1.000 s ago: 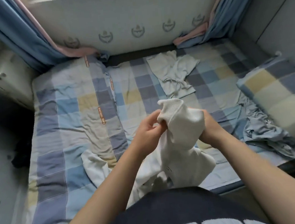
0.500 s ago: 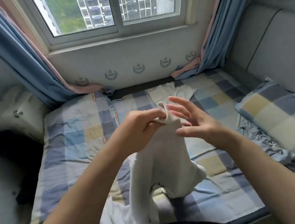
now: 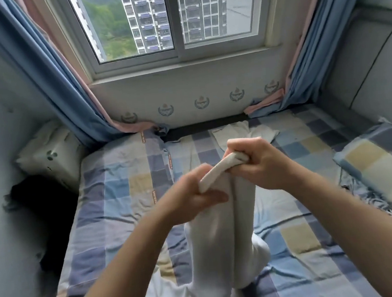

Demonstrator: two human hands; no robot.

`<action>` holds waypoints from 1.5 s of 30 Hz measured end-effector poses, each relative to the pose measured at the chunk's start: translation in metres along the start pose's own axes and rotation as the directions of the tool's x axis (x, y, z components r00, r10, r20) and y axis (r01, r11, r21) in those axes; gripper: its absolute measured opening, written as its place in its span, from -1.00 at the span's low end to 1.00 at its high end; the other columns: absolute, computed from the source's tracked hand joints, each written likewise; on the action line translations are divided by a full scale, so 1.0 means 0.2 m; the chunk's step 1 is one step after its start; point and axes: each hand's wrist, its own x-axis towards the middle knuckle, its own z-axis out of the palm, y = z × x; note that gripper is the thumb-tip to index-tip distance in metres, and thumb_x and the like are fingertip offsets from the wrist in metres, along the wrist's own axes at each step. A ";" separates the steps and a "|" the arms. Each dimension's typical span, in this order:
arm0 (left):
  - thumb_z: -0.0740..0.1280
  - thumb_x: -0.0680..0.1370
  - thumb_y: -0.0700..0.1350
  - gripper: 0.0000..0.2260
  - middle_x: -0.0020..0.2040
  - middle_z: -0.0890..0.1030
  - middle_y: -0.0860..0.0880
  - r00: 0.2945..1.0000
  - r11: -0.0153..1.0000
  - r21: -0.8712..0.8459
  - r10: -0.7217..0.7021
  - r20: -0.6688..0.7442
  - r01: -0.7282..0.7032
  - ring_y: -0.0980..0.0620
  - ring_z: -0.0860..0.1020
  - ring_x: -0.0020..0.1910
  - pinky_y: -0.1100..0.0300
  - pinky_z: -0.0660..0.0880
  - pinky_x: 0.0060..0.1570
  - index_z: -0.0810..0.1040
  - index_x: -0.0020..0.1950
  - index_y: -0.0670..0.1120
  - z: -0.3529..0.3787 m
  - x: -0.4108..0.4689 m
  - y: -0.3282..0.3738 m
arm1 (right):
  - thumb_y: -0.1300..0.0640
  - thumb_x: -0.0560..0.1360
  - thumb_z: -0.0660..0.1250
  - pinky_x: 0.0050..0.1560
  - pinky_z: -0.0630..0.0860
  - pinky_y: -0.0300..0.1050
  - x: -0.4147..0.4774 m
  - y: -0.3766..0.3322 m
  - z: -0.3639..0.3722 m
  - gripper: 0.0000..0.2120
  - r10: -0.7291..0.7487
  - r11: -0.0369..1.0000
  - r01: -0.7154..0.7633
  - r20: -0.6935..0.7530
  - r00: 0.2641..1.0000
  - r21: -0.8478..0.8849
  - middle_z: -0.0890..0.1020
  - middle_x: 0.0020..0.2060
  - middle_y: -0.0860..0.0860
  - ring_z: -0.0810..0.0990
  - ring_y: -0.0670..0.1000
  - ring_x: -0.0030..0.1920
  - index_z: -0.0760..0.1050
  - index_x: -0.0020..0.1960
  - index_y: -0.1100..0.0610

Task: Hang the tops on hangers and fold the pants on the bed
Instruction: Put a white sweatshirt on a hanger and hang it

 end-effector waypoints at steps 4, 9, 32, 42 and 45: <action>0.45 0.53 0.10 -0.82 -0.22 0.64 0.13 0.978 0.969 0.139 -0.193 -0.075 0.202 0.09 0.60 -0.20 -0.01 0.60 -0.12 0.55 -0.23 0.13 0.08 -0.01 -0.15 | 0.25 0.42 0.39 -0.41 0.27 0.06 0.01 0.03 -0.10 -0.74 -0.035 0.999 0.028 -0.191 0.981 -0.037 0.36 -0.40 0.22 0.28 0.03 -0.40 0.31 -0.24 0.29; 0.44 0.46 0.02 -0.77 -0.42 0.47 0.10 0.915 0.990 0.102 -0.046 -0.402 0.095 0.14 0.38 -0.38 0.10 0.34 -0.35 0.47 -0.31 0.01 -0.08 0.05 -0.07 | 0.10 0.34 0.63 -0.30 0.54 -0.24 -0.11 0.20 -0.20 -0.51 0.284 0.957 -0.286 0.036 0.958 0.057 0.63 -0.28 -0.05 0.58 -0.12 -0.32 0.47 0.15 -0.09; 0.29 0.54 -0.46 -0.68 0.08 0.60 -0.09 0.842 0.946 -0.313 -0.100 -0.531 -0.085 0.19 0.58 -0.07 0.20 0.50 0.03 0.50 0.26 -0.23 -0.27 0.46 0.29 | 0.26 0.69 0.08 -0.44 0.61 -0.03 0.17 -0.22 -0.32 -0.80 0.399 0.826 -0.156 -0.366 0.841 0.542 0.58 -0.36 0.11 0.61 0.10 -0.42 0.44 -0.04 0.15; 0.47 0.50 0.00 -0.78 -0.09 0.65 0.14 0.939 0.943 -0.324 -0.179 -0.293 0.079 0.10 0.64 -0.07 0.24 0.58 -0.18 0.48 0.07 0.12 0.50 0.19 0.17 | 0.22 0.69 0.01 -0.26 0.67 0.03 0.24 -0.28 -0.34 -0.72 0.467 0.757 -0.109 -0.417 0.780 0.644 0.71 -0.30 0.20 0.72 0.19 -0.29 0.45 0.15 0.34; 0.33 0.60 -0.12 -0.88 -0.08 0.65 0.10 0.941 0.935 -0.250 -0.296 -0.166 0.250 -0.01 0.62 -0.02 0.15 0.54 -0.11 0.55 0.04 0.12 0.65 0.18 0.08 | 0.21 0.69 0.06 -0.23 0.66 0.05 0.26 -0.29 -0.40 -0.67 0.466 0.739 -0.029 -0.478 0.744 0.673 0.71 -0.22 0.27 0.73 0.23 -0.22 0.41 0.26 0.43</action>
